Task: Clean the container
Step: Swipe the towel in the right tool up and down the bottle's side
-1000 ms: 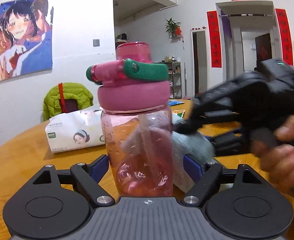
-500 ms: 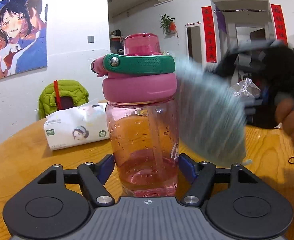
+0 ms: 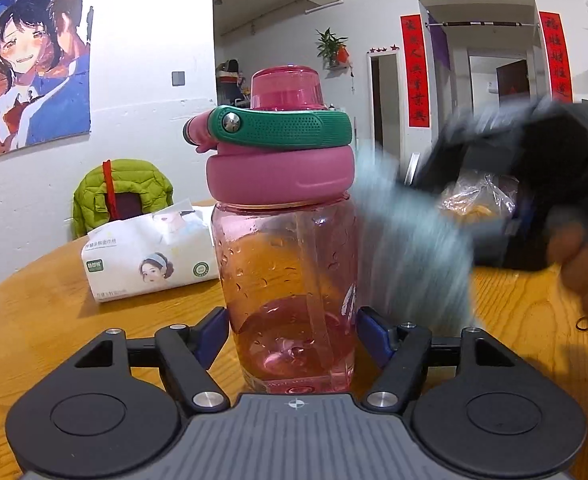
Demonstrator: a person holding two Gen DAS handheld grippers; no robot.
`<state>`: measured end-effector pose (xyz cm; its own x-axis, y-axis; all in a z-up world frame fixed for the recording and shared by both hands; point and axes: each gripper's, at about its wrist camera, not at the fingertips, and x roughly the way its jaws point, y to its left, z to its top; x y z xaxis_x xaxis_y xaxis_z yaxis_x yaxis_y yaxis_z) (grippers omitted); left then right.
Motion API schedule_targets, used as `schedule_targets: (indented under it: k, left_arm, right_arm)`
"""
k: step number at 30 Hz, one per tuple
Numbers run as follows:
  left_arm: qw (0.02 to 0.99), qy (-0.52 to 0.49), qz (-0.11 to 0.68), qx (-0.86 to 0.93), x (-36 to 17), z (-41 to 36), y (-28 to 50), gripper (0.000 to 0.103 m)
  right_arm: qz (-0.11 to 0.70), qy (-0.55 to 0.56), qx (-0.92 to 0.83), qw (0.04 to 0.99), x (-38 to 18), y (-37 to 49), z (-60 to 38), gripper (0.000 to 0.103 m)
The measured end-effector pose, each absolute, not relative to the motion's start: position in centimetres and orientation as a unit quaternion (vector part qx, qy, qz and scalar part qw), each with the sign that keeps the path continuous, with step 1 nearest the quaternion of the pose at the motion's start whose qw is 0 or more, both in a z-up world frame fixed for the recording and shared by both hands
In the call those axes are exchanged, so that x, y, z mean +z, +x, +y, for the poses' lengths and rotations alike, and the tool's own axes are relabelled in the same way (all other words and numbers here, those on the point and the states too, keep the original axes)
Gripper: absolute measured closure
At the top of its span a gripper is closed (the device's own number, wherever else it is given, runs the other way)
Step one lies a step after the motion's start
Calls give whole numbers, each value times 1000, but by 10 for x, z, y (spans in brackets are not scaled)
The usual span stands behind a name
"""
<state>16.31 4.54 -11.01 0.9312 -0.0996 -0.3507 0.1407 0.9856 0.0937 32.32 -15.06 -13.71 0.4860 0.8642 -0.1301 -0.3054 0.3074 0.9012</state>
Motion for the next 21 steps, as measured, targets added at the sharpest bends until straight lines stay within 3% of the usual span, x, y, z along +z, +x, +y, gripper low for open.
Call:
schedule_targets:
  k: [2,9,10,15,21]
  left_arm:
    - [981,62,175,-60,-110,44,163,35]
    - [981,52,183,-46,-108,45,161,31]
    - [981,47,185,-33,-107,44,159,26]
    - [985,28,172,-9,-97,35,144,25]
    - [984,67,161,-27,-105,29,150,26]
  right_arm:
    - [286,474,421,718,-133,320,-157,80]
    - [428,357,334,760,-153,337,-127,79]
    - [415,359,336,766,-149,334,-130,79]
    - [333,412,348,773,-139,335,-145,79]
    - [373,432,387,725,-151,355,-124,79]
